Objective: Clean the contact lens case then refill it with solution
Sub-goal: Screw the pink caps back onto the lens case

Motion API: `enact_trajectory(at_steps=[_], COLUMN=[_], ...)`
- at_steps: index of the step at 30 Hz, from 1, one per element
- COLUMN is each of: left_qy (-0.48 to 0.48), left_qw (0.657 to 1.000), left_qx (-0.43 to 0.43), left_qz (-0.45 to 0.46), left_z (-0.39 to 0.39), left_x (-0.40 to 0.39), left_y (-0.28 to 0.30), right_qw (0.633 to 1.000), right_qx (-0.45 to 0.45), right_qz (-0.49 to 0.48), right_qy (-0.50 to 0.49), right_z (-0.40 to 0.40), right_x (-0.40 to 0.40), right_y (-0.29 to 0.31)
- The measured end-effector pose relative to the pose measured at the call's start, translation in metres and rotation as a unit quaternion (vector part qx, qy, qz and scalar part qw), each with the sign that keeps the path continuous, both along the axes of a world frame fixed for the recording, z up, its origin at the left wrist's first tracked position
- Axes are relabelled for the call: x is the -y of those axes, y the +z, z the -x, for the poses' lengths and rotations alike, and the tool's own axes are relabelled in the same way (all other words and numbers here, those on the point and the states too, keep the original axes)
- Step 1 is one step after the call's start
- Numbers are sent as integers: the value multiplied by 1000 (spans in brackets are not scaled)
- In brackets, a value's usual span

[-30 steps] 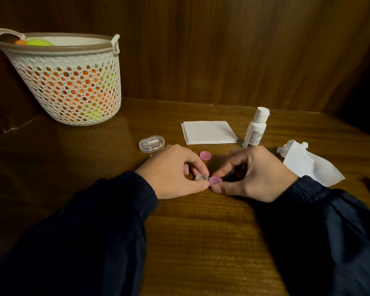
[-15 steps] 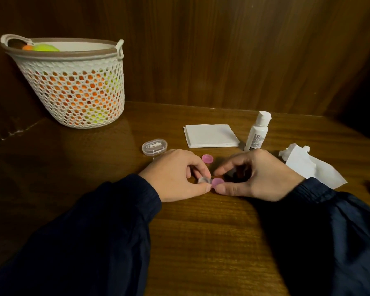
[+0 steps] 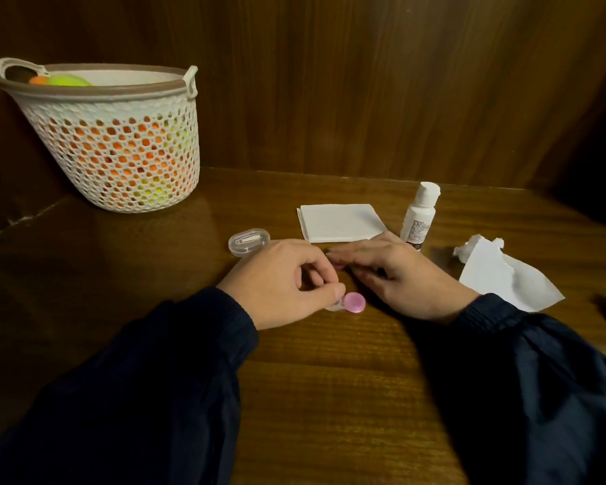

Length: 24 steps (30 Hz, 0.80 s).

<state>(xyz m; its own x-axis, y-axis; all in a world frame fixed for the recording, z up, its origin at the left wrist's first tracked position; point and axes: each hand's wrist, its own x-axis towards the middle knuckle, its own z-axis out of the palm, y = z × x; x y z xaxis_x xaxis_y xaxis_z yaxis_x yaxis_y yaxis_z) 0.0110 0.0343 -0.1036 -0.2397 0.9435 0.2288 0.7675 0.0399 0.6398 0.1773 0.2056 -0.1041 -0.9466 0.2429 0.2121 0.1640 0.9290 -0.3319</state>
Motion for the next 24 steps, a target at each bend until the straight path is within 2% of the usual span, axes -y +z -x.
enact_trajectory(at_steps=[7,9,13,19,24], left_qy=[57,60,73,78,47], left_qw=[998,997,995,992,992], left_qx=[-19,-15,5,70,89], left_qz=[-31,-42,-74,-65,-76], left_z=[3,2,2,0,-3], left_x=[-4,-4,-4,-5,-1], left_y=[-2,-2,-2,0,4], right_qw=[999,997,977,954,943], right_qx=[-38,-52,-140,-178,-206], right_qz=[-12,19,124,237,261], right_qy=[-36,-61,-101,-33,-16], right_z=[-4,-4,-7,-10,-9], right_x=[-4,-3,2,19,26], right_y=[1,0,1,4,4])
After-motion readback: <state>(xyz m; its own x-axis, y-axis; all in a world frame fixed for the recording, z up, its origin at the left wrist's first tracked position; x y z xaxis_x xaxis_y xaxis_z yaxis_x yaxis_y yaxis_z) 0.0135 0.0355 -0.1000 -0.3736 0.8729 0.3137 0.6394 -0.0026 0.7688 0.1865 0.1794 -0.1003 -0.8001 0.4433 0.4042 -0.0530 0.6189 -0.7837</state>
